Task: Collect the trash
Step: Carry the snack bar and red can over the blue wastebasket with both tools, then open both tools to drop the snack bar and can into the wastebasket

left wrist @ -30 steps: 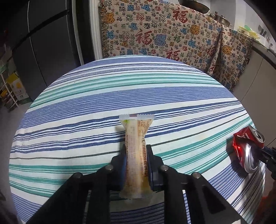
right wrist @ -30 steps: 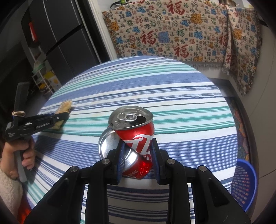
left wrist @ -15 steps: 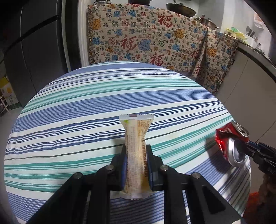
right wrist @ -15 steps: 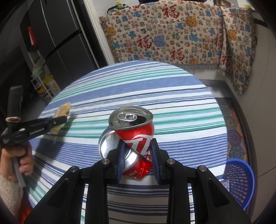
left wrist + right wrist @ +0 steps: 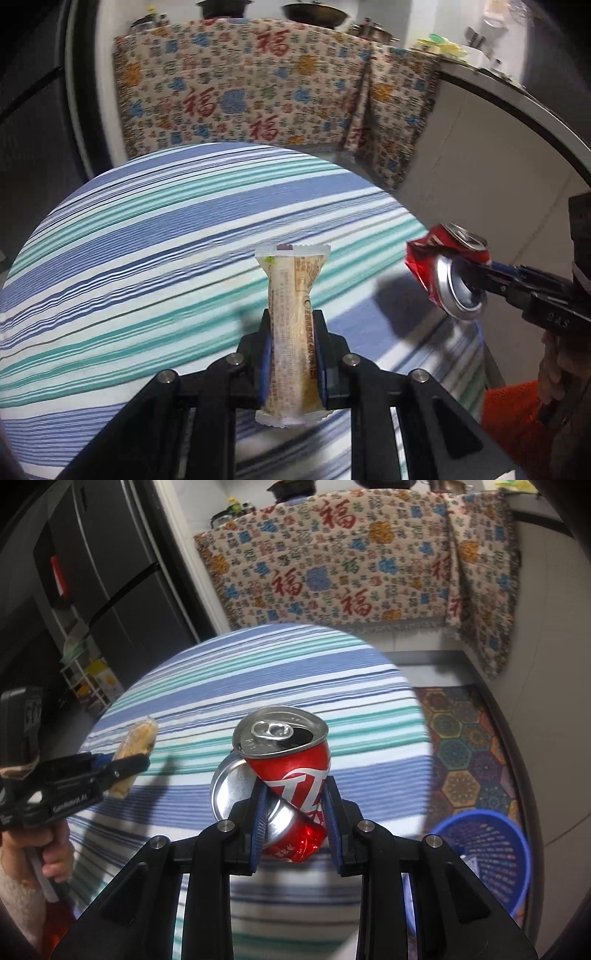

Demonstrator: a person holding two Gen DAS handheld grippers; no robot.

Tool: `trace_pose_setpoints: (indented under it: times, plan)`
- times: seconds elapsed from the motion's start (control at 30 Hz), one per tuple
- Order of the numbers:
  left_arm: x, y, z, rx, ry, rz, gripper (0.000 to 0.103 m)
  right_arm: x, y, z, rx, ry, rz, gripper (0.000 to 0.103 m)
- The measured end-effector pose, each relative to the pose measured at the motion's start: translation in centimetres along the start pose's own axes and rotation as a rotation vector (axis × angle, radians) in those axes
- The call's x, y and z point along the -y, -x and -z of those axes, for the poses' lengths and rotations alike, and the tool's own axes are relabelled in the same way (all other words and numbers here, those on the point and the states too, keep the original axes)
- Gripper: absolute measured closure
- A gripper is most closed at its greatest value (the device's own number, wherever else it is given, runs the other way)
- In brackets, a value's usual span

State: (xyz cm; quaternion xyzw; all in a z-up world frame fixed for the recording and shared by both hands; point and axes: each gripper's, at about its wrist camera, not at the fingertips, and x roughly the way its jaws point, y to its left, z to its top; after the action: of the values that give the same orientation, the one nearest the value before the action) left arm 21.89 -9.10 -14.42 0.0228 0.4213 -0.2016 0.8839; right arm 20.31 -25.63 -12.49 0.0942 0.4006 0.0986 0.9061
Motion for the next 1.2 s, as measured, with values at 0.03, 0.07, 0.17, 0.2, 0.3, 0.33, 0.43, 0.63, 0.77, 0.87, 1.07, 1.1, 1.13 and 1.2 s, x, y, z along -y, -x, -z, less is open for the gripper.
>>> trace_pose_setpoints:
  times: [0.03, 0.07, 0.17, 0.2, 0.3, 0.33, 0.43, 0.63, 0.77, 0.87, 1.07, 1.1, 1.13, 1.2]
  plan:
    - [0.9, -0.1, 0.0, -0.004, -0.011, 0.014, 0.084, 0.5, 0.6, -0.1, 0.003, -0.003, 0.007, 0.075]
    - [2.5, -0.1, -0.1, -0.009, -0.027, 0.041, 0.084, 1.3, 1.4, 0.0, 0.009, -0.01, 0.016, 0.075]
    - [6.6, -0.3, -0.5, -0.019, -0.06, 0.118, 0.084, 4.3, 4.0, 0.1, 0.019, -0.042, 0.057, 0.075]
    - [8.0, -0.5, -0.6, -0.024, -0.07, 0.144, 0.084, 6.0, 5.0, 0.3, 0.016, -0.055, 0.086, 0.075]
    - [12.7, -1.4, -1.0, -0.048, -0.108, 0.215, 0.084, 10.0, 6.8, 1.3, -0.014, -0.082, 0.167, 0.075]
    - [14.3, -1.8, -1.2, -0.056, -0.119, 0.233, 0.084, 11.3, 7.1, 1.8, -0.031, -0.095, 0.186, 0.075]
    - [18.9, -3.4, -1.4, -0.084, -0.151, 0.278, 0.084, 15.6, 7.6, 3.5, -0.084, -0.152, 0.237, 0.075]
    - [26.4, -7.8, -0.1, -0.156, -0.215, 0.298, 0.084, 23.0, 5.7, 6.7, -0.195, -0.254, 0.31, 0.075]
    - [29.3, -12.5, 0.6, -0.216, -0.226, 0.299, 0.084, 25.8, 4.1, 8.1, -0.264, -0.299, 0.316, 0.075]
    - [30.1, -15.6, 0.9, -0.261, -0.217, 0.296, 0.084, 27.3, 3.4, 9.0, -0.302, -0.328, 0.311, 0.075]
    - [31.5, -20.3, 1.9, -0.304, -0.216, 0.28, 0.084, 30.0, 1.1, 10.1, -0.35, -0.357, 0.306, 0.075]
    - [31.5, -20.9, 2.1, -0.31, -0.211, 0.277, 0.084, 30.4, 0.8, 10.4, -0.355, -0.367, 0.306, 0.075]
    - [31.6, -21.5, 2.3, -0.317, -0.207, 0.275, 0.083, 30.9, 0.4, 10.7, -0.362, -0.377, 0.306, 0.075]
    - [31.7, -22.6, 2.3, -0.327, -0.205, 0.271, 0.083, 31.5, -0.5, 11.2, -0.372, -0.397, 0.279, 0.073]
